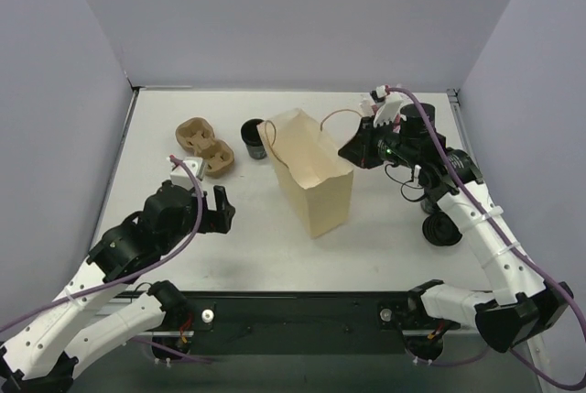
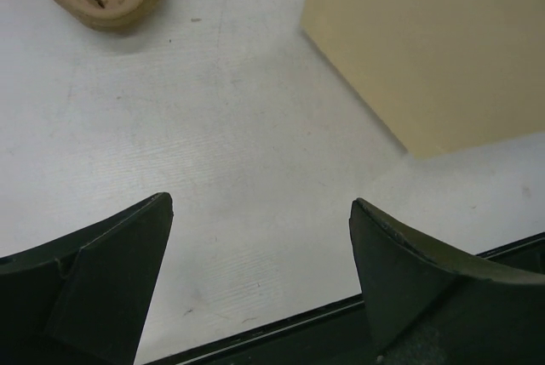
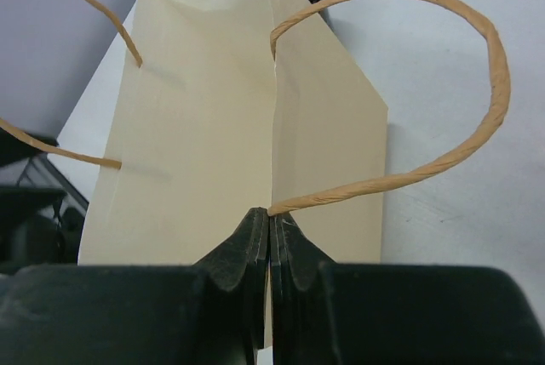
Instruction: Pack the takeout coffee
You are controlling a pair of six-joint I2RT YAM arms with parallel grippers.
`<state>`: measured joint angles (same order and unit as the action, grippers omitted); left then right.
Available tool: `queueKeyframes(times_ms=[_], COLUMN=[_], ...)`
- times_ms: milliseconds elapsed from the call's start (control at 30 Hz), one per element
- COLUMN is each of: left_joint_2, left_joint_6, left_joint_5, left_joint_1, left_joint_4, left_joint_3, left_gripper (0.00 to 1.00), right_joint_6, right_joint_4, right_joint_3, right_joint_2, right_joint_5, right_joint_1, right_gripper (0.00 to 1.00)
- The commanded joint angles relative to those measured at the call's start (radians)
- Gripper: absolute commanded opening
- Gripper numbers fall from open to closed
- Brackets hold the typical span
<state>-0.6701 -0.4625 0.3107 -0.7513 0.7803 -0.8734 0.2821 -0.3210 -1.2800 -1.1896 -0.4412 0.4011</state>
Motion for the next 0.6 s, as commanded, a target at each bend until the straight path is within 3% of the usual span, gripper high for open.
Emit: queueKeyframes(times_ms=[0,133,300,400,433,567], left_joint_2=[0.000,-0.031,-0.078,-0.105,-0.118,-0.146], left_joint_6=[0.016,0.013,0.008,0.002,-0.023,-0.077], left_joint_5=[0.068,0.120,0.142,0.165,0.182,0.258], left_joint_1=[0.003,0.003,0.003,0.004,0.003,0.010], left_joint_4=[0.040,0.083,0.112,0.126,0.140,0.166], left_joint_3=[-0.153,-0.194,-0.220,-0.228,-0.237,-0.257], left_gripper=[0.94,0.94,0.93,0.93,0.93,0.92], right_joint_6=[-0.184,-0.259,-0.213,-0.199,-0.198,-0.150], right_joint_4=[-0.064,-0.147,-0.179,-0.176,-0.176,-0.179], right_joint_3=[0.047,0.021,0.025,0.033,0.031,-0.001], right_joint_2=[0.062,0.013,-0.045,-0.047,-0.045,-0.036], right_joint_5=[-0.192,-0.249,-0.263,-0.251,-0.242,-0.194], right_joint_1=[0.005,0.001,-0.022,-0.024,-0.024,-0.044], right_gripper=[0.00,0.00,0.01,0.06,0.16,0.25])
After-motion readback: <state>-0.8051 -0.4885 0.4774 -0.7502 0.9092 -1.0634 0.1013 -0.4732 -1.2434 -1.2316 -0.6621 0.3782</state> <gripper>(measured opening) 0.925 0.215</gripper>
